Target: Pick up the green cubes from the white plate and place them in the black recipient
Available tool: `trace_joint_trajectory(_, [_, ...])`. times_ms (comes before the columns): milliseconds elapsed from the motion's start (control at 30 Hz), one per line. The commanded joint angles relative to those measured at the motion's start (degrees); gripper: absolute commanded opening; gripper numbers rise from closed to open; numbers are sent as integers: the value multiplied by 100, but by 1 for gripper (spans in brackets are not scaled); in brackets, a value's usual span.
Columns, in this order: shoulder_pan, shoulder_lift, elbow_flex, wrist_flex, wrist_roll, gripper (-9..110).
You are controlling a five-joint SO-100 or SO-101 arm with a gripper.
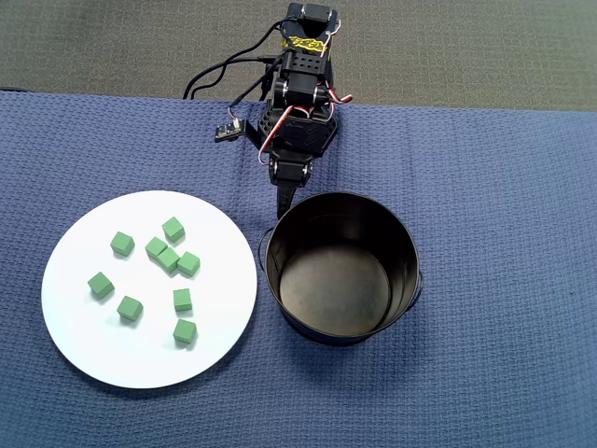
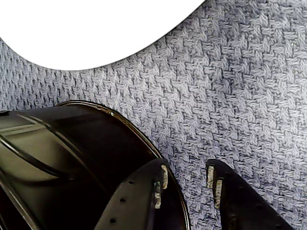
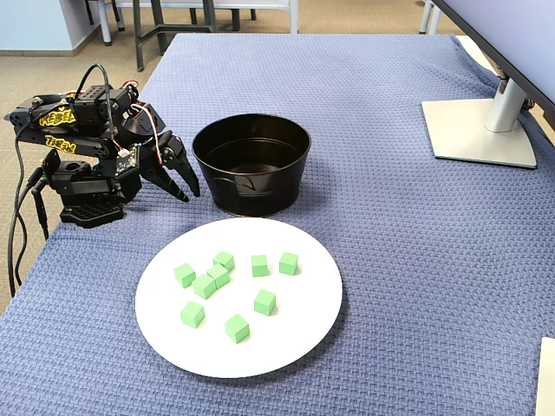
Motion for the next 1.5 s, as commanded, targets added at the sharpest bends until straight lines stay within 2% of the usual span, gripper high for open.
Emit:
trace_joint_trajectory(0, [9, -149, -536, 237, 1213, 0])
trace_joint_trajectory(367, [290, -176, -519, -132, 1134, 0])
trace_joint_trajectory(533, [967, -483, -527, -870, -26, 0])
trace_joint_trajectory(600, [1266, -1028, -1037, -800, -431, 0])
trace_joint_trajectory(867, [1784, -1731, -1749, -1248, -1204, 3])
trace_joint_trajectory(1000, [2347, -2663, -2839, -545, -2391, 11])
trace_joint_trajectory(1100, [2839, -3445, -3226, -1204, -3357, 16])
trace_joint_trajectory(1200, [3146, -4034, -3612, -1274, -4649, 20])
trace_joint_trajectory(1333, [3586, -4553, -3384, -2558, -6451, 22])
trace_joint_trajectory(1467, [3902, -5291, -3612, -2927, -8060, 23])
